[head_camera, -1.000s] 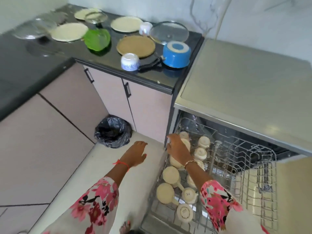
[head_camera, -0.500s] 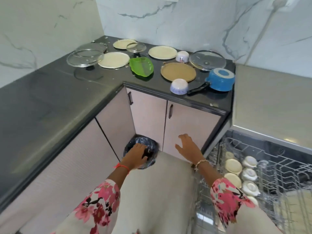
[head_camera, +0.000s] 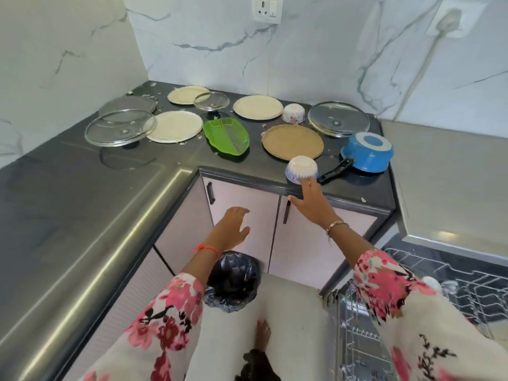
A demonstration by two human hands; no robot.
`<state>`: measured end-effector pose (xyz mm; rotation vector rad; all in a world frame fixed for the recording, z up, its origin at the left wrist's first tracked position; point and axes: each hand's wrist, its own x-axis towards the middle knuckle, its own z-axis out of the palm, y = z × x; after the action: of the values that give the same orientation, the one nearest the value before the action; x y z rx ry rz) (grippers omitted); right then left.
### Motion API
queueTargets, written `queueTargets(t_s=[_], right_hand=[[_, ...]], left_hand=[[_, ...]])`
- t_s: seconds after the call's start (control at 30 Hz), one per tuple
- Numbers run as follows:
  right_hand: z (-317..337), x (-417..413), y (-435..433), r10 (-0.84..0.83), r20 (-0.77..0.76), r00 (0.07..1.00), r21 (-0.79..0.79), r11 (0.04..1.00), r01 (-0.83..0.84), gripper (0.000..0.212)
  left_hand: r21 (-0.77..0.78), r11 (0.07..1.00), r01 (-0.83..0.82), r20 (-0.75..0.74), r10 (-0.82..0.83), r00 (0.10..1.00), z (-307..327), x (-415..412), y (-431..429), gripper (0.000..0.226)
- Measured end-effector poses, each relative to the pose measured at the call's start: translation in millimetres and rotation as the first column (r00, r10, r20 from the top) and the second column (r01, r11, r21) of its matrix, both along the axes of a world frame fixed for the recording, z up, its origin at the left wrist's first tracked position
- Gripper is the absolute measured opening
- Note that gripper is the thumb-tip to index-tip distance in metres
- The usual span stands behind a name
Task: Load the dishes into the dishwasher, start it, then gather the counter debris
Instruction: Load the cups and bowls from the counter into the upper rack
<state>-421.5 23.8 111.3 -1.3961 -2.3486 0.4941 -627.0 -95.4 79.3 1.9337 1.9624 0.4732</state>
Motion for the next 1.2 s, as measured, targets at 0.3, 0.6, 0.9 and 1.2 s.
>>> queueTargets(t_s=[0.3, 0.6, 0.9, 1.2], right_hand=[[-0.2, -23.2, 122.9, -0.009, 0.247, 0.969, -0.127, 0.991, 0.042, 0.089], [-3.2, -29.4, 163.2, 0.119, 0.403, 0.907, -0.294, 0.956, 0.006, 0.095], [2.3, -31.5, 171.0, 0.185, 0.394, 0.9, -0.366, 0.93, -0.031, 0.092], [65.5, -22.3, 217.0, 0.109, 0.245, 0.963, -0.399, 0.917, -0.002, 0.085]], left_hand=[[0.022, 0.996, 0.082, 0.01, -0.082, 0.997, 5.0, -15.6, 149.6, 0.054], [0.046, 0.996, 0.076, -0.162, -0.067, 0.984, -31.5, -20.2, 202.7, 0.083], [0.132, 0.99, 0.056, -0.184, -0.031, 0.982, -29.3, -22.2, 210.7, 0.075], [0.188, 0.975, 0.116, -0.042, -0.11, 0.993, 30.0, -29.8, 309.7, 0.065]])
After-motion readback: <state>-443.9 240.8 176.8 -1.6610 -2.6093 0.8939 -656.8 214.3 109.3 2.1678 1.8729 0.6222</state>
